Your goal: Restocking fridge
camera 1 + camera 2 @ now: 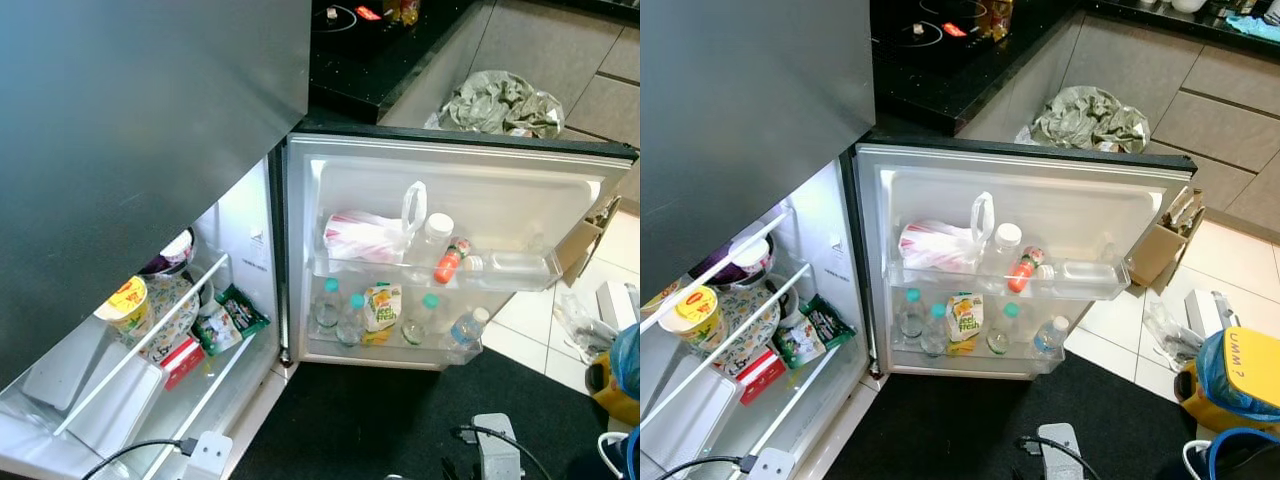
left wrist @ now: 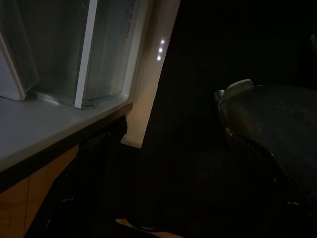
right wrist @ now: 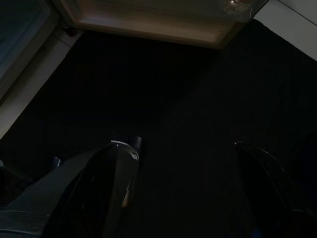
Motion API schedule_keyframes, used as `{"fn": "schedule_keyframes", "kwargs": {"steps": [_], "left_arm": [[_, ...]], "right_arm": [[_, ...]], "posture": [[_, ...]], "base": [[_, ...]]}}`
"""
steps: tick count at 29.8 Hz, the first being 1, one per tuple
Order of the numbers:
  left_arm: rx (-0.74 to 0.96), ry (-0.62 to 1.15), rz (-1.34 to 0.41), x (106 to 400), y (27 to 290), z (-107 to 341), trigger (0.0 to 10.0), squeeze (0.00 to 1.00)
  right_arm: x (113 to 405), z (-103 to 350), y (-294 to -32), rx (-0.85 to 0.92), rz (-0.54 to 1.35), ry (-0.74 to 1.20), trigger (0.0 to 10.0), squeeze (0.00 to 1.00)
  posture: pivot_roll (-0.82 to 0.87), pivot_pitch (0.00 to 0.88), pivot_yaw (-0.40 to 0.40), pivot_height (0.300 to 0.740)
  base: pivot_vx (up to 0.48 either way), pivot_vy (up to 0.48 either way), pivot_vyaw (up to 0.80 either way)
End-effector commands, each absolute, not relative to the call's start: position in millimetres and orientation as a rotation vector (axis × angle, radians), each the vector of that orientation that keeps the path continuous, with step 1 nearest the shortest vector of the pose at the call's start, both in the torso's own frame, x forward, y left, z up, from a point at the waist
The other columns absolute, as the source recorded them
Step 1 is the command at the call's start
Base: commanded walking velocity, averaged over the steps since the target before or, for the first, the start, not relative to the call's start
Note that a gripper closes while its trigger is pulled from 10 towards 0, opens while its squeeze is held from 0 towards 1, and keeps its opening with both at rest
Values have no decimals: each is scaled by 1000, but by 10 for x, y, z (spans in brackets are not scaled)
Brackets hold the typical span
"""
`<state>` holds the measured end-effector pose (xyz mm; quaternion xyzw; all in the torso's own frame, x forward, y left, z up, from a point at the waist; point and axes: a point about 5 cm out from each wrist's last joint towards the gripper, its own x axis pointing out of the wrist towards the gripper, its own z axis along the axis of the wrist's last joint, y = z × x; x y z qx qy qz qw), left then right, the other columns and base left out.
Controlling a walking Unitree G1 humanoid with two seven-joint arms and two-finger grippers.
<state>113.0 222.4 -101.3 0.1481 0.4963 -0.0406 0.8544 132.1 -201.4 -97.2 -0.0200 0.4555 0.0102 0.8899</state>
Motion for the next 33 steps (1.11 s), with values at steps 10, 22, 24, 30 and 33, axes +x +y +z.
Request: {"fn": "schedule_keyframes", "kwargs": {"steps": [10,22,24,30,33], "left_arm": [[311,1080,-95,1034,2224,-1043,10000,0],[302,966,-124,1249,2136,-973,10000,0],[299,925,-134,1321,2110,-942,10000,0],[308,1022,-109,1153,2202,-1003,10000,0],[312,1057,-99,1088,2235,-1022,10000,0]], "right_arm": [[1285,-980,-2036,-42,9,952,10000,0],[1274,-984,-2037,-43,8,955,10000,0],[1274,-984,-2038,-43,8,955,10000,0],[1272,-983,-2040,-39,5,952,10000,0],[1274,-981,-2043,-38,4,949,10000,0]], "posture": [[-39,12,-73,740],[-38,11,-73,740],[-38,11,-73,740],[-39,10,-72,740],[-39,10,-72,740]], "base": [[0,-480,0],[0,-480,0],[0,-480,0],[0,-465,0],[0,-375,0]]}}
